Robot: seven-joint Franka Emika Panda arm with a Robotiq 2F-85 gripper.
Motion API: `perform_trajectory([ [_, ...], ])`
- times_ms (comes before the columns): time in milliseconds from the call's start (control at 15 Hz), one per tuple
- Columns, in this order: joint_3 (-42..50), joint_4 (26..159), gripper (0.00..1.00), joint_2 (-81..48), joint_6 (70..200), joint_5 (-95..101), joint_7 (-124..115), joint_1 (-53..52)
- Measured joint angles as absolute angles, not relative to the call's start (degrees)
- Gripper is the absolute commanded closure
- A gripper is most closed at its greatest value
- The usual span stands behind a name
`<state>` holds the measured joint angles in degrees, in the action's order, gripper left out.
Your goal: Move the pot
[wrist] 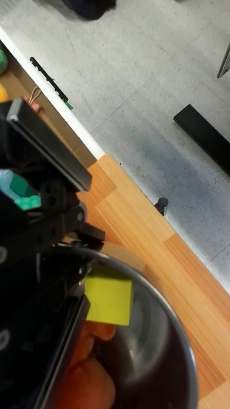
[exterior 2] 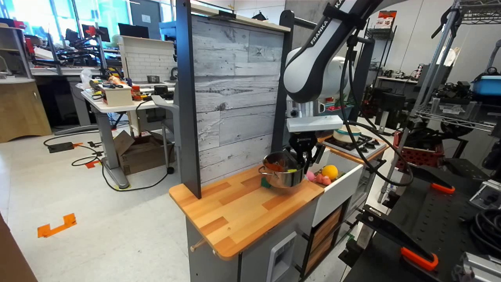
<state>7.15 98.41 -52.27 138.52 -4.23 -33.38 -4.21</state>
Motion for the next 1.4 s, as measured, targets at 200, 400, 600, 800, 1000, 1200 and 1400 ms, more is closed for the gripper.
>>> perform_trajectory([
  [200,7.83,99.37,0.98,-52.27,138.52,-4.73,-33.87,-4.15],
  [400,8.27,100.21,0.98,-52.06,138.52,-5.14,-33.97,-4.05],
  [600,8.77,102.22,0.98,-50.97,138.55,-5.30,-34.12,-3.66],
  [800,9.37,104.02,0.98,-50.27,138.46,-5.65,-34.41,-2.90],
  [1000,9.56,104.68,0.98,-50.39,138.30,-6.10,-34.47,-1.88],
  [1200,9.55,104.29,0.98,-51.12,138.25,-6.18,-34.61,-1.56],
  [1400,9.20,102.45,0.98,-52.50,137.23,-6.19,-34.80,-1.58],
])
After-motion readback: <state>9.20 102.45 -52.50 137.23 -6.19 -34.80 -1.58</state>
